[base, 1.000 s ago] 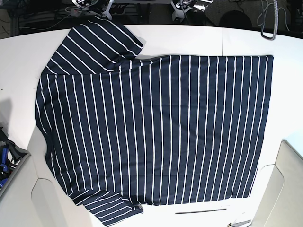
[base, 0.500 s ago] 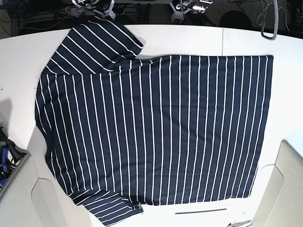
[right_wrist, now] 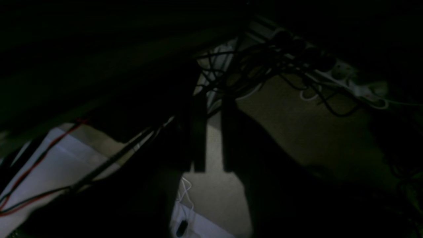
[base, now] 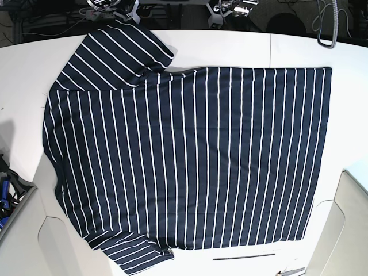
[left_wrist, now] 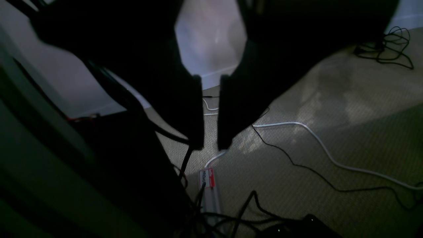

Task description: Fold the T-shirt properly

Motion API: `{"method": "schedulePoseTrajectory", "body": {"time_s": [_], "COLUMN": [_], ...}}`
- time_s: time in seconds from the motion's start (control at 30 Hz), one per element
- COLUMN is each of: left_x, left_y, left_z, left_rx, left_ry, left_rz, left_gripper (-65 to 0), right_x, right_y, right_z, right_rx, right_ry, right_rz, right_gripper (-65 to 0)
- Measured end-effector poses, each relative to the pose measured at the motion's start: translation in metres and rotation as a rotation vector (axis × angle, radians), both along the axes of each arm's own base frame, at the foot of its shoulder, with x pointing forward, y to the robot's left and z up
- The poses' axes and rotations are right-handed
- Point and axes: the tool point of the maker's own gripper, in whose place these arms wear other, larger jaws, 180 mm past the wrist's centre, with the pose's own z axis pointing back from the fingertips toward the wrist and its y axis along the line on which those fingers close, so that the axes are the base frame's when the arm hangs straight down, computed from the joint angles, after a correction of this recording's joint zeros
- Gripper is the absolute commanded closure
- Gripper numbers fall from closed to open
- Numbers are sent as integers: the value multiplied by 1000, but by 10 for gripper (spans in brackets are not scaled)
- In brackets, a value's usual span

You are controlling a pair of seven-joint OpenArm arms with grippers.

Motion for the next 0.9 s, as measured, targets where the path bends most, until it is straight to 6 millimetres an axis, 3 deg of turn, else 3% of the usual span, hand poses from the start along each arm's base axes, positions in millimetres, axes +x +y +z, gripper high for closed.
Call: {"method": "schedulePoseTrajectory", "body": {"time_s": [0.4,0.6,0.77,0.9], "left_x": [-3,-10,-19,-40], "left_y": [0,-44,-49,-46], "left_z": [1,22,23,27], "left_rx": [2,-321,-346,-354], "left_ry": [18,32,22,36], "left_rz": [-5,-84,-47,-71], "left_gripper": [-86,-86,-86,-87], "right_x": [0,-7,-19,-31], "right_y": [0,18,14,-3], "right_z": [0,9,9,10], "right_rx": [0,109,103,81], "right_ry": [0,37,52,49], "right_rz": [0,19,18,28], "right_gripper": [-74,-74,-74,-74]}}
